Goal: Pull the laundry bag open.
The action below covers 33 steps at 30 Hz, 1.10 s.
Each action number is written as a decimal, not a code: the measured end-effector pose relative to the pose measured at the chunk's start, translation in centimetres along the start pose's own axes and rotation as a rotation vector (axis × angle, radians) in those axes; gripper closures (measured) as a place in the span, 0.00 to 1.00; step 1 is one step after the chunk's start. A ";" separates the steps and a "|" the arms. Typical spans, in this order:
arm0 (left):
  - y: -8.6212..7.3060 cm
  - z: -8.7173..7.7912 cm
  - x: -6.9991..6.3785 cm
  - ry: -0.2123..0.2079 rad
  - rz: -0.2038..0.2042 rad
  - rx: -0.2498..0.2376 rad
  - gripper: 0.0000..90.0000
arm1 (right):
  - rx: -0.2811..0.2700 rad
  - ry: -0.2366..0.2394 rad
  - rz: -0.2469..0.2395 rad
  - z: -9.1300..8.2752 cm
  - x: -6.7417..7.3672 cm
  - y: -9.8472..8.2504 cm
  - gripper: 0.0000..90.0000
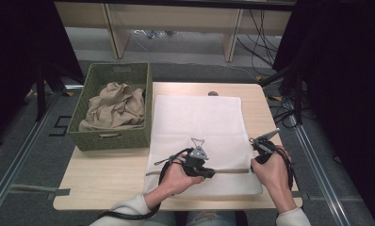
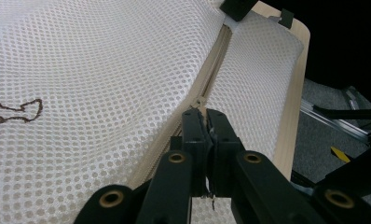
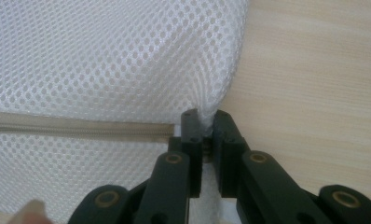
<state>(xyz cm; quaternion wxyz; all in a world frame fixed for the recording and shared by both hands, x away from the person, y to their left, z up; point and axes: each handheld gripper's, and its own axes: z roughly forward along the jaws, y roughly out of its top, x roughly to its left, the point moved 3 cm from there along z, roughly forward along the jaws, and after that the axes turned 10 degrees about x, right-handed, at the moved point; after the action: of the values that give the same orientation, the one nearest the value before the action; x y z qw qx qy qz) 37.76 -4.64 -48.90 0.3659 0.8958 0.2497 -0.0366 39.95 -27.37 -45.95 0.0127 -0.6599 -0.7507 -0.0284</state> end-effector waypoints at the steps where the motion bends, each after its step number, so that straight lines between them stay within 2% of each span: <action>1: 0.0 0.0 0.0 -0.007 -0.001 -0.003 0.96 | 0.002 0.001 0.002 0.0 0.0 0.0 0.95; 2: 0.0 0.0 0.0 -0.008 -0.007 -0.003 0.96 | 0.007 -0.001 0.013 0.0 0.1 0.0 0.95; 3: -0.1 0.0 0.0 0.001 -0.004 0.006 0.96 | 0.015 0.002 0.049 -0.1 0.4 -0.1 0.95; 4: -0.1 -0.1 0.1 0.004 0.002 0.012 0.96 | 0.014 -0.010 0.019 -0.2 0.2 -0.2 0.95; 5: -0.3 -0.2 0.1 0.008 -0.009 0.009 0.96 | -0.011 -0.009 -0.002 0.0 -0.1 -0.1 0.95; 7: -0.4 -0.4 0.3 0.007 -0.009 0.009 0.96 | -0.004 -0.014 -0.011 0.0 -0.4 -0.1 0.95; 12: -0.6 -0.6 0.4 0.002 -0.014 0.005 0.96 | -0.004 -0.009 -0.001 0.0 -0.1 -0.1 0.95; 14: -0.7 -0.7 0.5 0.009 0.001 0.016 0.96 | -0.002 -0.010 -0.004 0.0 0.0 0.0 0.95; 15: -0.7 -0.7 0.4 0.001 -0.011 0.007 0.96 | -0.002 -0.011 -0.004 0.1 0.0 0.0 0.95; 20: -1.0 -0.9 0.6 0.009 -0.011 0.016 0.96 | 0.006 -0.016 0.009 0.0 -0.1 -0.1 0.95; 21: -1.1 -1.0 0.7 0.004 -0.025 0.010 0.96 | 0.004 -0.009 0.006 0.0 -0.2 -0.1 0.95; 24: -1.2 -1.2 0.9 0.016 -0.017 0.021 0.96 | -0.007 -0.015 0.000 0.1 -0.2 0.0 0.95; 25: -1.3 -1.2 0.9 0.002 -0.015 0.014 0.96 | 0.005 -0.010 0.015 0.0 -0.1 -0.1 0.95; 28: -1.4 -1.3 0.9 0.012 -0.026 0.015 0.96 | 0.009 -0.009 0.005 0.0 0.0 0.0 0.95; 30: -1.5 -1.4 0.9 0.011 -0.014 0.020 0.96 | 0.004 -0.002 0.009 0.1 0.1 0.0 0.95; 31: -1.5 -1.5 1.0 0.020 -0.005 0.027 0.96 | 0.008 -0.015 -0.015 0.1 -0.2 0.0 0.95; 32: -1.6 -1.5 1.0 0.015 -0.015 0.016 0.96 | 0.008 -0.015 -0.015 0.1 -0.2 0.0 0.95; 33: -1.7 -1.6 1.0 0.018 -0.028 0.018 0.96 | -0.003 -0.008 0.025 0.2 -0.1 0.0 0.95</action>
<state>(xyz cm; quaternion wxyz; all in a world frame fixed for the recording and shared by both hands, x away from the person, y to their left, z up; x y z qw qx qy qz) 37.64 -2.15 -49.04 0.3552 0.8957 0.2652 -0.0358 39.95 -27.46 -46.13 0.0093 -0.6694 -0.7424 -0.0267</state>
